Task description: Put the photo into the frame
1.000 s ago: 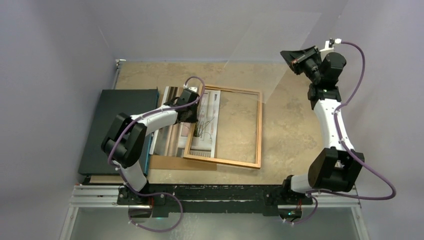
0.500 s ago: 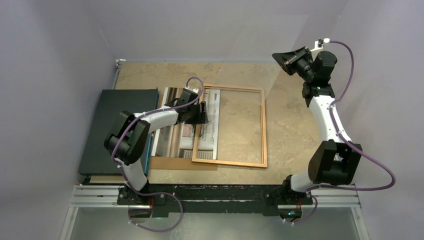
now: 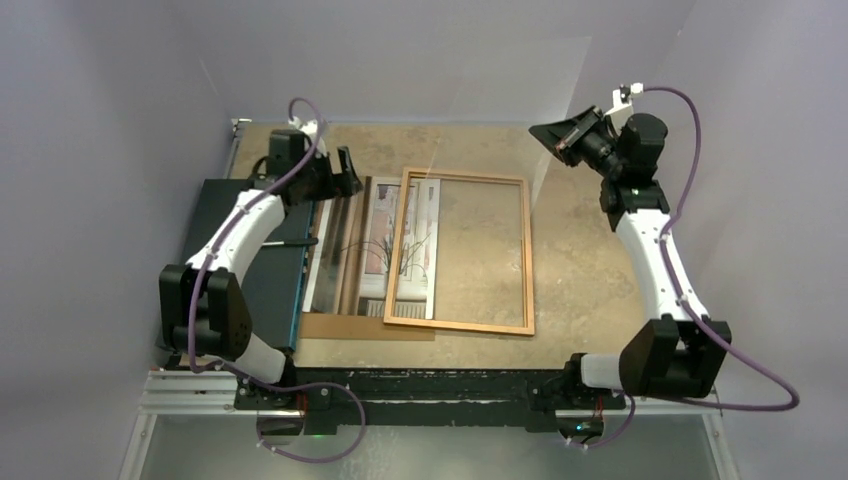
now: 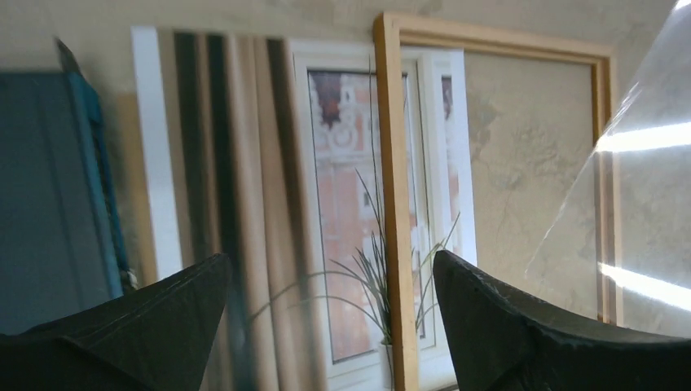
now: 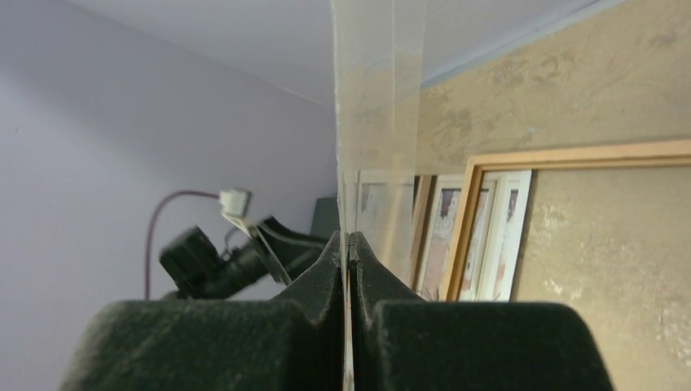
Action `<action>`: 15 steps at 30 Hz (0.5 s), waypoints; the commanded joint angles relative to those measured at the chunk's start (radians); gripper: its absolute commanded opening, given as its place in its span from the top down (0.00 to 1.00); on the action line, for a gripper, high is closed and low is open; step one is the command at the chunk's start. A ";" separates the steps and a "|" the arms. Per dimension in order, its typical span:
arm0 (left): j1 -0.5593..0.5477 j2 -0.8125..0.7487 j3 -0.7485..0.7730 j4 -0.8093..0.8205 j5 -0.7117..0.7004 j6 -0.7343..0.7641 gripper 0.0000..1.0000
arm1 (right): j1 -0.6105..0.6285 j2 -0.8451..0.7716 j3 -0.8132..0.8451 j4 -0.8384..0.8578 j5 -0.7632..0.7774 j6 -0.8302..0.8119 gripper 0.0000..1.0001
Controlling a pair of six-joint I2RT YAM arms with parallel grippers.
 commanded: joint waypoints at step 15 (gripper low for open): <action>0.159 -0.026 0.028 -0.007 0.323 0.148 0.05 | 0.200 -0.098 -0.246 0.147 -0.175 0.067 1.00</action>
